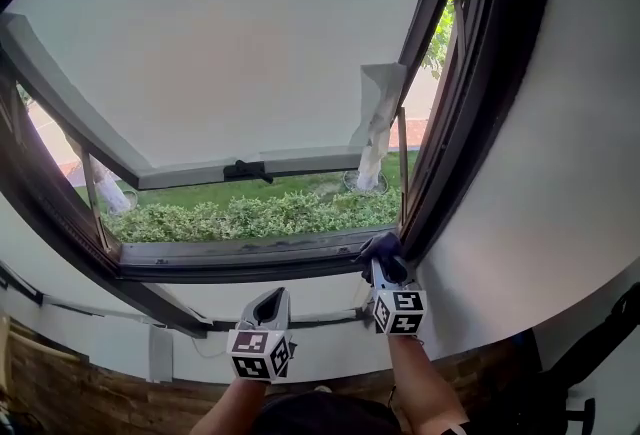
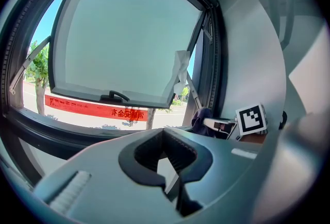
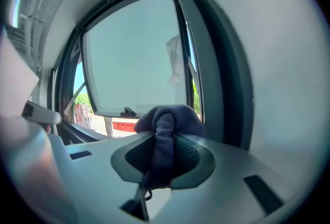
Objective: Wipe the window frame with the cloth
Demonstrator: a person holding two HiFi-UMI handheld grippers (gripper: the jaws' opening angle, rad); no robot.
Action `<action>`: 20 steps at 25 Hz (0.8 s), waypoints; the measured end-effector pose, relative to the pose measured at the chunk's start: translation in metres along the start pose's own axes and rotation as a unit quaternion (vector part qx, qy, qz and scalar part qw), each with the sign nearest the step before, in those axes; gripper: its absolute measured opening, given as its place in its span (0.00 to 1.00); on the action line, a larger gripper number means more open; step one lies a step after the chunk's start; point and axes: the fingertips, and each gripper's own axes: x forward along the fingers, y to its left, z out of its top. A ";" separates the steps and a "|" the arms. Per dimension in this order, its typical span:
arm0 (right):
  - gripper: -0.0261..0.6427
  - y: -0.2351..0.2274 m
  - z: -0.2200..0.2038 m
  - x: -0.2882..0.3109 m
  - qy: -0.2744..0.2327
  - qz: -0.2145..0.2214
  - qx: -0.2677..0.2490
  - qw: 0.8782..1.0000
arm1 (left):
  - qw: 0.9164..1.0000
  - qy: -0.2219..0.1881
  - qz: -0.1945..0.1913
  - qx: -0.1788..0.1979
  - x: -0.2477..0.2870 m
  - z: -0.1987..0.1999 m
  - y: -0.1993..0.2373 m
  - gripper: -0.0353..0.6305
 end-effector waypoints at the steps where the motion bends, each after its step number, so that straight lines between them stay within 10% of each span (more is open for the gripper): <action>1: 0.15 0.003 0.011 -0.006 -0.014 0.000 0.004 1.000 | 1.000 -0.003 -0.002 0.004 0.000 0.002 -0.001 0.06; 20: 0.15 0.070 0.026 -0.136 -0.082 -0.027 0.002 0.996 | 0.996 -0.032 -0.069 0.050 -0.038 0.013 -0.039 0.06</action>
